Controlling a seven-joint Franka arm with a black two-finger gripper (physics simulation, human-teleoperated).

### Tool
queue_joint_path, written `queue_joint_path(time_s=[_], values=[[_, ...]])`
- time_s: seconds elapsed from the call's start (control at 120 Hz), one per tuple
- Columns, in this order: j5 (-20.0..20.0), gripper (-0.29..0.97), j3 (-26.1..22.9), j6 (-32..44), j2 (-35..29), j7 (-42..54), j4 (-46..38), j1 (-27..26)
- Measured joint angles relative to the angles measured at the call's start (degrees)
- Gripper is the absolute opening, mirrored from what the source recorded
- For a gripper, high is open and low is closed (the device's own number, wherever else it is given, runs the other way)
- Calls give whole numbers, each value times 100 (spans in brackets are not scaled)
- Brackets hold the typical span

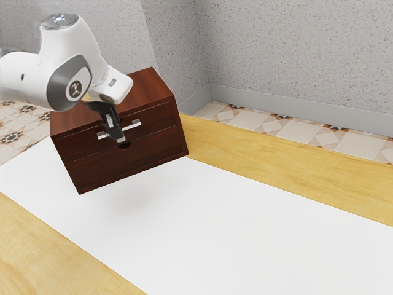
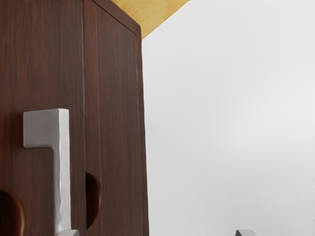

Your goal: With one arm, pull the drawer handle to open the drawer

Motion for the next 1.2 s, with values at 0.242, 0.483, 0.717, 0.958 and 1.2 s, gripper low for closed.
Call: queue_joint_path(time_s=[0.242, 0.483, 0.717, 0.958, 1.2], values=[[8, 37, 104, 202, 252, -173, 38, -8], [26, 35, 172, 453, 417, -270, 158, 15], [87, 32, 252, 579, 565, -321, 272, 12], [110, 29, 273, 655, 621, -350, 283, 12], [123, 22, 305, 695, 646, -341, 276, 13]])
